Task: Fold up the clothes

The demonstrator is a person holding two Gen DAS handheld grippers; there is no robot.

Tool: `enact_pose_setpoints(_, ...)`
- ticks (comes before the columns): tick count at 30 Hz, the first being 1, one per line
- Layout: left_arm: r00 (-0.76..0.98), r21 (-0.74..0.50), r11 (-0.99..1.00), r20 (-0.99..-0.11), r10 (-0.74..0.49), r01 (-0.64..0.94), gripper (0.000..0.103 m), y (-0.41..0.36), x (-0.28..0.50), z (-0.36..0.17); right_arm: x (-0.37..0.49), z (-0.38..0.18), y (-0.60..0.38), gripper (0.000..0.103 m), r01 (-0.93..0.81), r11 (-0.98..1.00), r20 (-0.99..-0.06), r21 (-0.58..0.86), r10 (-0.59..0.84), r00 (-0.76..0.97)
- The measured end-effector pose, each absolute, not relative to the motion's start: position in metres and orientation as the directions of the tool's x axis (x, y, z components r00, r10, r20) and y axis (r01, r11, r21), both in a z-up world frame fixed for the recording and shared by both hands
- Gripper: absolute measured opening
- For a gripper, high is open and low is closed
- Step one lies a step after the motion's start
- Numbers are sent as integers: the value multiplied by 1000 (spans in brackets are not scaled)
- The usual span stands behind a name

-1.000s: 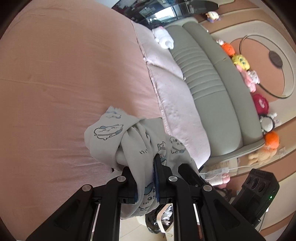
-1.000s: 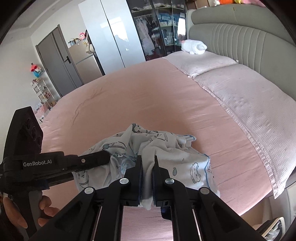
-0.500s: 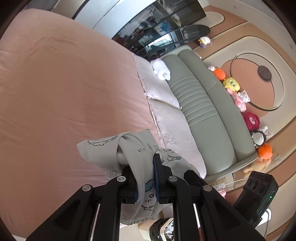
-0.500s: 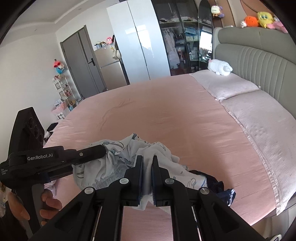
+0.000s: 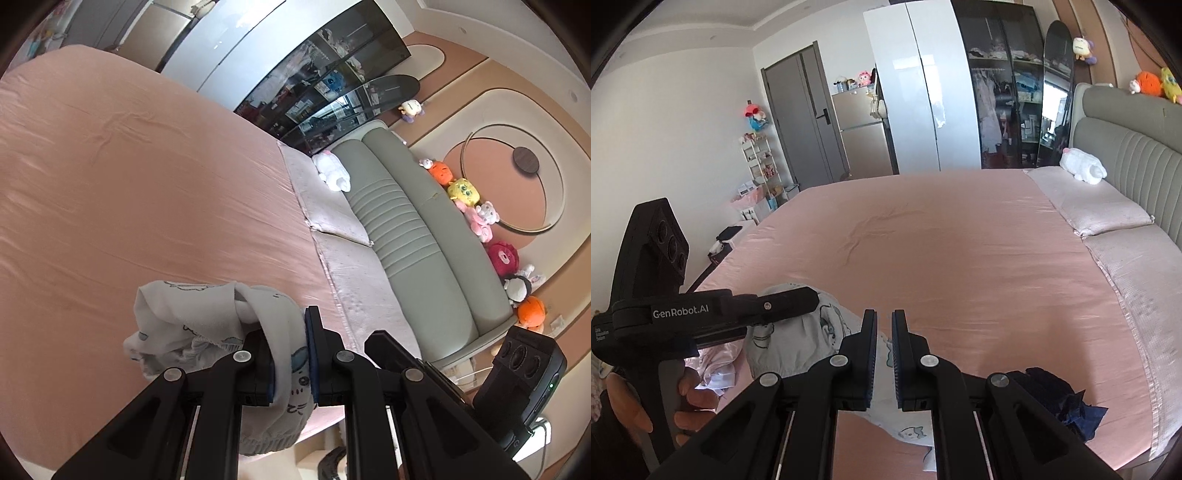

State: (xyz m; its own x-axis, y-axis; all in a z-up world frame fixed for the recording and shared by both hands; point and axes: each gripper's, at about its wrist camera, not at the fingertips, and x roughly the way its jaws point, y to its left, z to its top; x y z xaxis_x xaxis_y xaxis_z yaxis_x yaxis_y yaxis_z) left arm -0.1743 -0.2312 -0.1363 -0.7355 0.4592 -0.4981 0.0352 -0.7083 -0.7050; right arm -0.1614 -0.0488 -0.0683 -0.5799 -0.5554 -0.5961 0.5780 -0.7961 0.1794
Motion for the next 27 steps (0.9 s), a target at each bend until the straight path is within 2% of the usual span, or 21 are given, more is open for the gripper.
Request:
enact_pose_setpoints(5, -748, -696, -717, -500, 437, 47, 11, -250, -163, -135, -153, -91, -71, 6, 591, -789, -639, 168, -544, -544)
enact_pose_setpoints(11, -762, -691, -722, -478, 437, 20, 11, -261, -160, -112, -132, -111, -79, 9, 565, -818, -639, 111, -494, -589)
enact_pose_setpoints(12, -763, -699, -715, -469, 444, 13, 11, -262, -160, -108, -127, -114, -80, 11, 555, -827, -639, 91, -476, -604)
enact_pose_setpoints(13, -761, -704, -710, -464, 454, 6, 11, -262, -161, -103, -122, -116, -81, 20, 547, -834, -638, 73, -461, -616)
enact_pose_setpoints(14, -757, -704, -710, -464, 460, 0, 11, -261, -162, -97, -116, -118, -82, 35, 547, -835, -632, 66, -459, -625)
enact_pose_setpoints(16, -744, -676, -736, -479, 465, -24, 11, -256, -162, -83, -104, -123, -82, 48, 545, -837, -618, 52, -456, -640)
enact_pose_setpoints(22, -697, -537, -841, -578, 424, -67, 11, -231, -161, -44, -84, -139, -84, 52, 542, -834, -597, 101, -487, -638)
enact_pose_setpoints(27, -693, -498, -864, -599, 401, -70, 11, -215, -156, -19, -72, -150, -90, 52, 544, -831, -593, 119, -499, -632)
